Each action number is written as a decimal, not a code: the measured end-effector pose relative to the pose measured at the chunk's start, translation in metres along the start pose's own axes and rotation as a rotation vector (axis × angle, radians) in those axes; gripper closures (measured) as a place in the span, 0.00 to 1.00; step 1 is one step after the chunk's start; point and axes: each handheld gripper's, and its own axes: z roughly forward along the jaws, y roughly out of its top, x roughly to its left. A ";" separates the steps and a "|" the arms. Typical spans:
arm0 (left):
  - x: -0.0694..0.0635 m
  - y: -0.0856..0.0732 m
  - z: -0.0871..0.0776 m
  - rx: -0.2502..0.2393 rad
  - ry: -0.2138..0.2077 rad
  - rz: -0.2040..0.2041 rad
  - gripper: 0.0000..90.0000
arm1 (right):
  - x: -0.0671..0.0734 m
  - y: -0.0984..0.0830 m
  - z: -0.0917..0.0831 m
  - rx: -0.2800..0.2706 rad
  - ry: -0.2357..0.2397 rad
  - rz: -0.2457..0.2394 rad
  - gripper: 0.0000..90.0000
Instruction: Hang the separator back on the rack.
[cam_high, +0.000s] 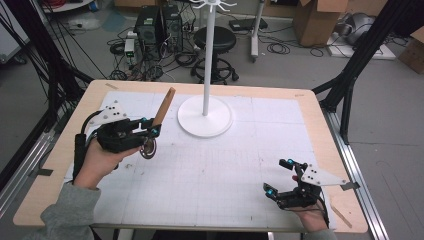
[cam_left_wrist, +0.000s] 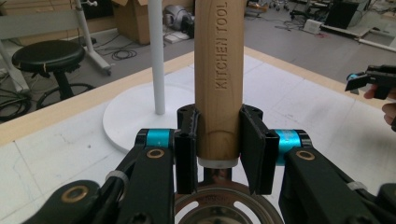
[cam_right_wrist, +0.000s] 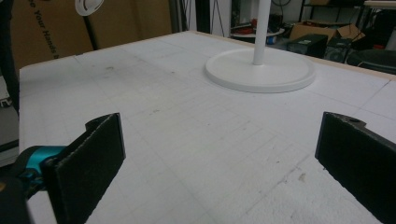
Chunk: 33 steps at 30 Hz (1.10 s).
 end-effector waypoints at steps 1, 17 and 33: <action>0.000 0.002 0.001 -0.006 0.001 0.000 0.76 | 0.000 0.000 0.000 -0.004 -0.002 -0.004 0.01; 0.006 0.027 0.007 -0.032 -0.007 0.017 0.76 | 0.001 0.001 -0.002 -0.016 0.001 0.000 0.01; 0.011 0.053 0.020 -0.052 0.003 0.052 0.76 | 0.003 0.002 -0.001 -0.012 0.002 -0.018 0.01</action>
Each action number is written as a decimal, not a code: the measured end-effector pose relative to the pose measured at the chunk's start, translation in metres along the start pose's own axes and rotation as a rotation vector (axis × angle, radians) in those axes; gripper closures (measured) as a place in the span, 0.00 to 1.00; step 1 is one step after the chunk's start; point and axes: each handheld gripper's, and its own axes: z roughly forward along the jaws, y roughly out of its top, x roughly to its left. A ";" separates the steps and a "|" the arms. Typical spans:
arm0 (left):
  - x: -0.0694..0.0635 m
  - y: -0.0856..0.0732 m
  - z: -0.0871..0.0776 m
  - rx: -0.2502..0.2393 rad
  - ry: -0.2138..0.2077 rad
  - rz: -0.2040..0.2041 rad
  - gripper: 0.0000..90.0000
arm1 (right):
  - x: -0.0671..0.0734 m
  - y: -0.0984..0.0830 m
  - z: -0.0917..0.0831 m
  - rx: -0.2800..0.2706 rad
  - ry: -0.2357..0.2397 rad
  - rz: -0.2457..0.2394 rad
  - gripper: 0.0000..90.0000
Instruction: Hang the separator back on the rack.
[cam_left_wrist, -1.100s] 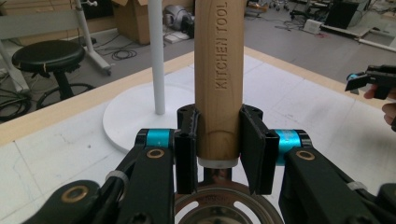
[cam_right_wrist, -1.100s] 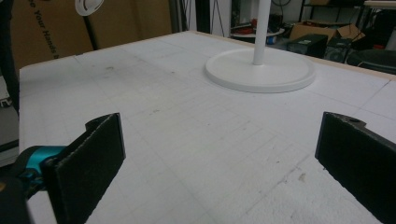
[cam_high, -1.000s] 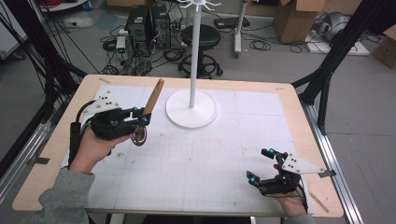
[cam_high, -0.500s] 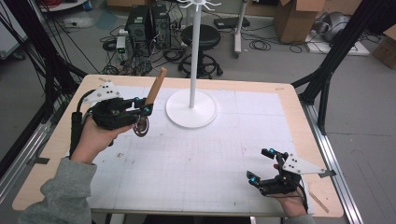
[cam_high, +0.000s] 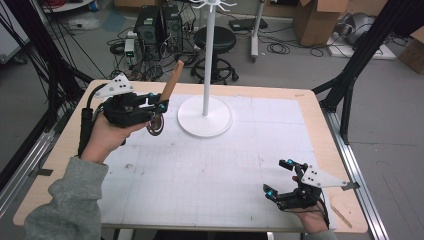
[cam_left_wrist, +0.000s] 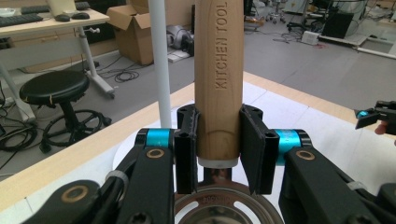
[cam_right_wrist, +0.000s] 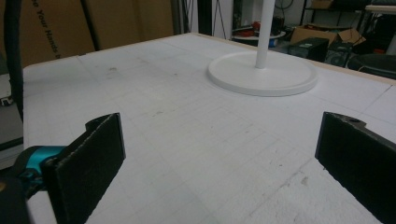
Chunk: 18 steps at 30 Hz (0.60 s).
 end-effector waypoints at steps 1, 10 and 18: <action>0.001 0.001 0.000 -0.001 0.001 0.001 0.76 | 0.000 0.000 0.000 0.001 0.001 0.000 0.01; 0.009 0.010 0.006 -0.009 0.024 0.003 0.76 | -0.001 0.000 -0.001 -0.008 0.004 0.019 0.01; 0.011 0.028 0.011 -0.012 0.027 0.022 0.76 | -0.001 0.001 -0.001 -0.019 0.002 0.008 0.01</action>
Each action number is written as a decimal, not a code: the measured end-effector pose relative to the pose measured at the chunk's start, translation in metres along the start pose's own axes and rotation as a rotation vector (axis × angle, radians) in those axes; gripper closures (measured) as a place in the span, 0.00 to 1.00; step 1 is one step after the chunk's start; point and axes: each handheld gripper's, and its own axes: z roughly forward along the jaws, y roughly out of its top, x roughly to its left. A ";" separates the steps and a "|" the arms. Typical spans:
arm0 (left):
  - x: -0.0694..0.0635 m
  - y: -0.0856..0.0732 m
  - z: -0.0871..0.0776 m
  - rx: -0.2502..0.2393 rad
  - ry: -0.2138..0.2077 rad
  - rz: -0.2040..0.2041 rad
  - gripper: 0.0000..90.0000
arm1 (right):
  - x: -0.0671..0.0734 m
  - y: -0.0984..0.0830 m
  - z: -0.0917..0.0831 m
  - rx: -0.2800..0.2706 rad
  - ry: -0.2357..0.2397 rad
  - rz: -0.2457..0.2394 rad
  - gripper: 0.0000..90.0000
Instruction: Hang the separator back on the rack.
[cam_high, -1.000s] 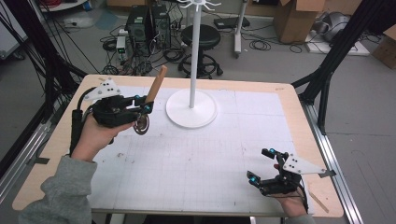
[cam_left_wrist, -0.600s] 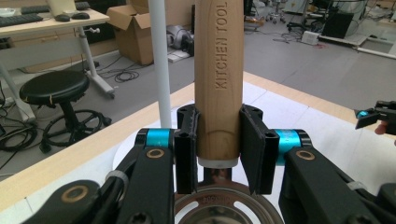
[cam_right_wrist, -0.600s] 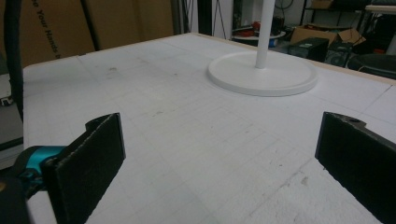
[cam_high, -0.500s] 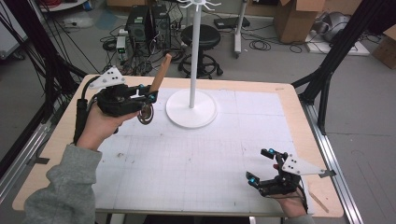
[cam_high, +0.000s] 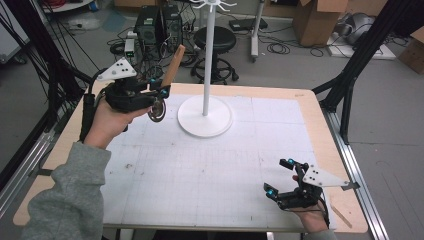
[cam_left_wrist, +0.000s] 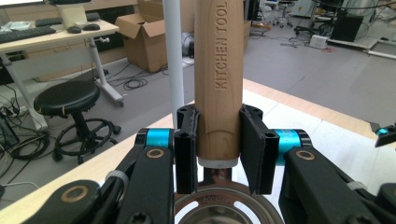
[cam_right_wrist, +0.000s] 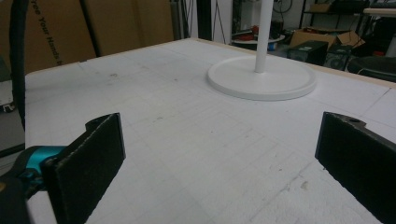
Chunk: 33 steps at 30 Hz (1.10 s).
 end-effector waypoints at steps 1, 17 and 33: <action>0.000 0.002 0.001 -0.003 -0.001 -0.003 0.76 | 0.000 0.000 0.000 -0.001 0.002 0.001 0.01; 0.014 0.028 0.019 -0.022 0.009 -0.016 0.76 | -0.002 0.000 0.003 -0.005 0.009 0.021 0.01; 0.030 0.049 0.032 -0.059 0.014 -0.053 0.76 | -0.001 0.000 0.007 -0.005 0.021 0.021 0.01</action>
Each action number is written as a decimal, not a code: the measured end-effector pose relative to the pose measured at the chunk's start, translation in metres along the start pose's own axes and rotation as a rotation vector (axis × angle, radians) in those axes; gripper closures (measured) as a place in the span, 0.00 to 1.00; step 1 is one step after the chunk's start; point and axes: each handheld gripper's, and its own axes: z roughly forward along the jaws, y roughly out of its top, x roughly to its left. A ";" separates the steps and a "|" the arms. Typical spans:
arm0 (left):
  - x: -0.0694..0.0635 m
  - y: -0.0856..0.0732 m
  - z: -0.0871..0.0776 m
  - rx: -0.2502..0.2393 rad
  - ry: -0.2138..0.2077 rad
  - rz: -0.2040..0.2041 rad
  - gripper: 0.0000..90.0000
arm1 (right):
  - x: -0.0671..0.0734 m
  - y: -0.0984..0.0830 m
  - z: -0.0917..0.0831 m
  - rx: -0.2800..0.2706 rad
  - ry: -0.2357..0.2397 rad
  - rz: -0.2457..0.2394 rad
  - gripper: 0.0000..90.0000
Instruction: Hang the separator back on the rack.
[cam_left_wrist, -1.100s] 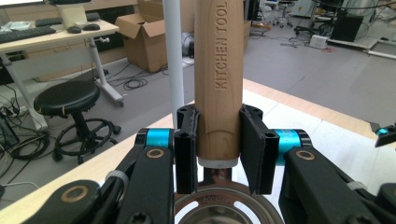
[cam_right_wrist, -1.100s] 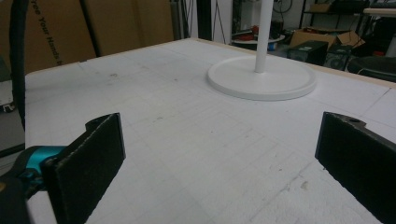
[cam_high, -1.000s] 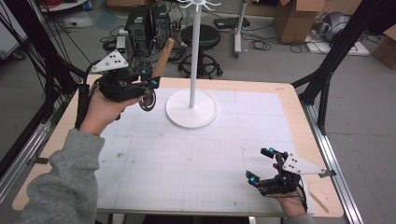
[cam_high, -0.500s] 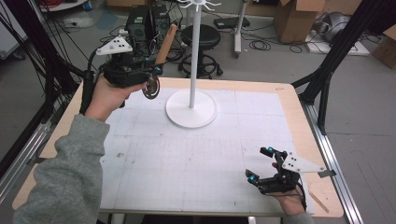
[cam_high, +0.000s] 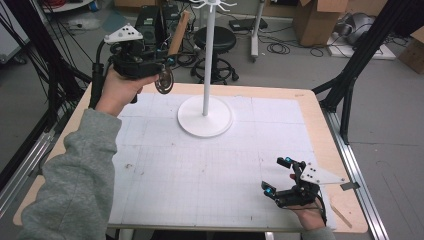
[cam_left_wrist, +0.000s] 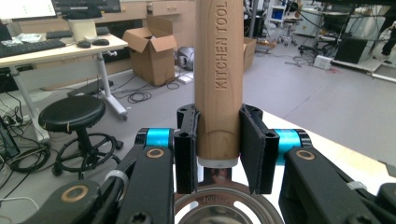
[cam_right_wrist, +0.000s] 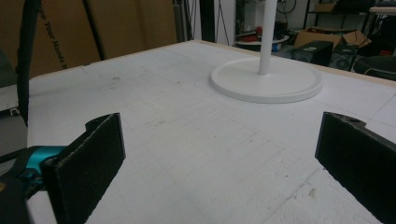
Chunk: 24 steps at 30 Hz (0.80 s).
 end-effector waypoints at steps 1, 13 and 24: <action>0.000 0.001 0.001 0.002 0.002 0.002 0.76 | 0.000 0.000 0.000 -0.002 0.002 -0.003 0.01; 0.004 0.010 0.013 -0.013 0.006 -0.013 0.76 | -0.002 -0.001 0.003 0.001 0.006 0.002 0.01; 0.003 0.018 0.024 -0.010 0.027 -0.009 0.76 | -0.003 0.000 0.004 -0.005 0.010 0.009 0.01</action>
